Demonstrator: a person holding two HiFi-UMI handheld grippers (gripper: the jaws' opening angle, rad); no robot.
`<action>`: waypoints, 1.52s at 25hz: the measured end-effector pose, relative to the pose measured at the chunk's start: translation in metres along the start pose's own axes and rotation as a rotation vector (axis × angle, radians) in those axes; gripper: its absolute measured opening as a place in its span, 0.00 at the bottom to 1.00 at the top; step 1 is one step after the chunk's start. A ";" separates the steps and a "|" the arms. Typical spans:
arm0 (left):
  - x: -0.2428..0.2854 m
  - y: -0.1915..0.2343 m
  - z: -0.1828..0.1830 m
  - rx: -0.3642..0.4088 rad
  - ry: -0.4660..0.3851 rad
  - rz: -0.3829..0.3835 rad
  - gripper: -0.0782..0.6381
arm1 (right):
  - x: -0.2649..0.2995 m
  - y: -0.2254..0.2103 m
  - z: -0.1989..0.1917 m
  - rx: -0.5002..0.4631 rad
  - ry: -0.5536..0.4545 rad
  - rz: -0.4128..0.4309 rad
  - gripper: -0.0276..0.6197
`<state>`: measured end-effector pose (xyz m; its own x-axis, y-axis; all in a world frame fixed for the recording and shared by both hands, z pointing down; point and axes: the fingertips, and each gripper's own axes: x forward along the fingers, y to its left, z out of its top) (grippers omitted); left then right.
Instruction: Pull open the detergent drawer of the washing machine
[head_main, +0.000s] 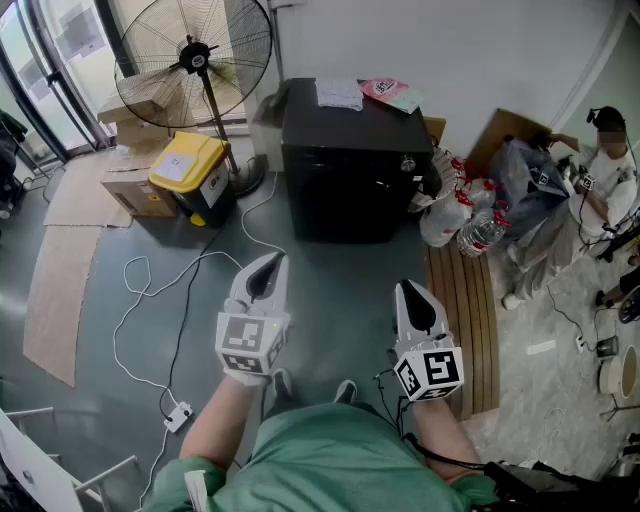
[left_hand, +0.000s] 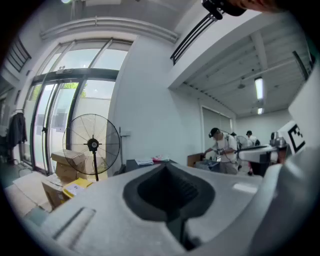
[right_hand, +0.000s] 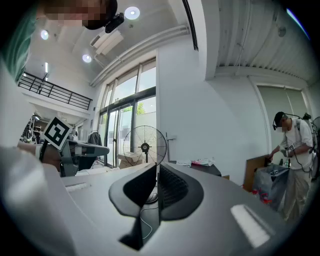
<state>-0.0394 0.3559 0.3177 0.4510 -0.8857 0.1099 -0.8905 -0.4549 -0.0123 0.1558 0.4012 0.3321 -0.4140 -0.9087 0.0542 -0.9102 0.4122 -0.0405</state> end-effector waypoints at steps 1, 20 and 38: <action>-0.008 0.008 -0.002 0.015 0.002 0.000 0.11 | 0.001 0.009 -0.003 -0.011 -0.002 -0.005 0.07; -0.045 0.095 -0.013 -0.001 -0.002 -0.049 0.45 | 0.041 0.068 0.001 -0.005 0.018 -0.133 0.28; -0.018 0.157 -0.061 -0.092 0.072 -0.195 0.43 | 0.090 0.097 -0.016 0.026 0.055 -0.244 0.29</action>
<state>-0.1906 0.3058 0.3741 0.6126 -0.7715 0.1719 -0.7901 -0.6037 0.1065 0.0300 0.3610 0.3488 -0.1826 -0.9759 0.1198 -0.9829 0.1785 -0.0448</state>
